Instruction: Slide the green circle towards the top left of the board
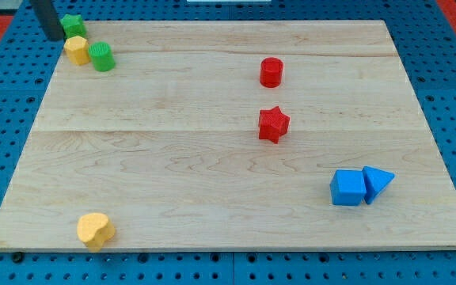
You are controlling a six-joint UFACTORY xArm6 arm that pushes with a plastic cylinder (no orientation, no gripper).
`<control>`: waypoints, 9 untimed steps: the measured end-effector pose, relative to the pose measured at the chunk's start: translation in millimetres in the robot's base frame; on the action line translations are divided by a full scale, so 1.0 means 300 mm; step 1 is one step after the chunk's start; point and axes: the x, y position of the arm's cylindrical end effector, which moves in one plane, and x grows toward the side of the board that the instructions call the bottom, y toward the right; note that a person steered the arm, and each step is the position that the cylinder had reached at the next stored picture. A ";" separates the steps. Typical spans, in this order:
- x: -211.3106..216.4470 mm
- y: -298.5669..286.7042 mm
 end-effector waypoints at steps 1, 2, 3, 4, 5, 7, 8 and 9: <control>-0.077 0.000; -0.077 0.076; -0.077 0.176; -0.013 0.139; 0.100 0.078; 0.240 0.052; 0.316 0.054; 0.399 0.140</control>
